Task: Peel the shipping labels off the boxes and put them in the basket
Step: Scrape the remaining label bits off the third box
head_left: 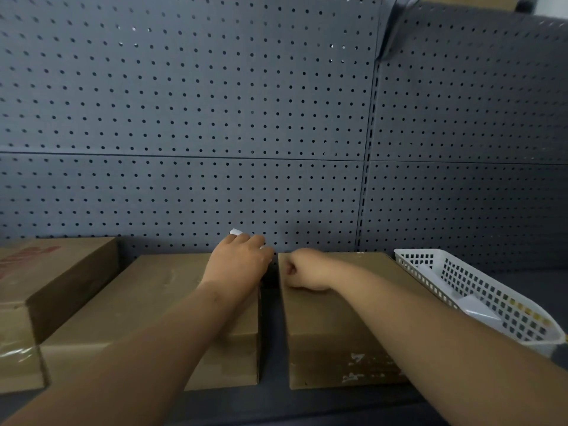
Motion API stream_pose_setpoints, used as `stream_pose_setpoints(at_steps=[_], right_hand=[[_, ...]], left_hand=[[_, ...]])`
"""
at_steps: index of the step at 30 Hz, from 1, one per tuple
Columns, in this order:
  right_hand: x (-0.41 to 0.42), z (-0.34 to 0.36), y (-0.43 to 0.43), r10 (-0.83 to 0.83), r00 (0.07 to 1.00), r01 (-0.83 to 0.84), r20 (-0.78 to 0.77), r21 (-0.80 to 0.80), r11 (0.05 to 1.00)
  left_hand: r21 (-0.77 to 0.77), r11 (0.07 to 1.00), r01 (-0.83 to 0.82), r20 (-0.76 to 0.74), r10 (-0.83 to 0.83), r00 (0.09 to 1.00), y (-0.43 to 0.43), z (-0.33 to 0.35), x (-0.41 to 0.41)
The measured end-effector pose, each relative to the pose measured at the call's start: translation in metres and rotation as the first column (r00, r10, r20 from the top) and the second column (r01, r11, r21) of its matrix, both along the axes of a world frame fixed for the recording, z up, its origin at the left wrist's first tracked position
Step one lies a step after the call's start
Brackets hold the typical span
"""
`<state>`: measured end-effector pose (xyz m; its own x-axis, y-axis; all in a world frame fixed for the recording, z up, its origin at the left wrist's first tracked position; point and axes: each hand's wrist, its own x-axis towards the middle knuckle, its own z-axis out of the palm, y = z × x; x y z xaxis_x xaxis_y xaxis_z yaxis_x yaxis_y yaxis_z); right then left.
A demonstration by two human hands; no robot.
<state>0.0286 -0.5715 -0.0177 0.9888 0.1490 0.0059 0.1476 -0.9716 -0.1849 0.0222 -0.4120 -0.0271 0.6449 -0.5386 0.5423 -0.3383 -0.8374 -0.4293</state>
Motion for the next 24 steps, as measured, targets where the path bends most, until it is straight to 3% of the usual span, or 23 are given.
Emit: stream_pose_setpoints(at_steps=[5,9,13,17,22,24], right_hand=[[0.008,0.005,-0.017,-0.221,0.975,0.221,0.017,-0.019,0.975],[0.005,-0.002,0.011,-0.053,0.998,0.053,0.023,0.022,0.998],[0.018,-0.002,-0.004,-0.247,0.969,0.247,0.024,0.019,0.969],[0.004,-0.005,0.019,-0.013,0.999,0.014,0.032,-0.026,1.0],[-0.003,0.007,-0.023,-0.254,0.967,0.254,0.019,-0.139,0.957],[-0.02,0.006,-0.012,-0.174,0.985,0.174,0.014,-0.125,0.977]], left_hand=[[-0.005,1.0,0.013,0.036,-0.013,0.999,-0.003,0.005,-0.001],[-0.039,0.999,0.035,0.038,-0.034,0.999,-0.008,0.002,-0.004],[-0.045,0.999,0.001,0.012,0.0,1.0,-0.006,0.006,-0.006],[-0.034,0.999,-0.039,-0.025,0.039,0.999,-0.002,0.002,-0.007],[-0.002,1.0,-0.022,0.001,0.022,1.0,-0.005,0.0,-0.005],[-0.009,1.0,-0.004,0.019,0.004,1.0,-0.007,-0.001,-0.01]])
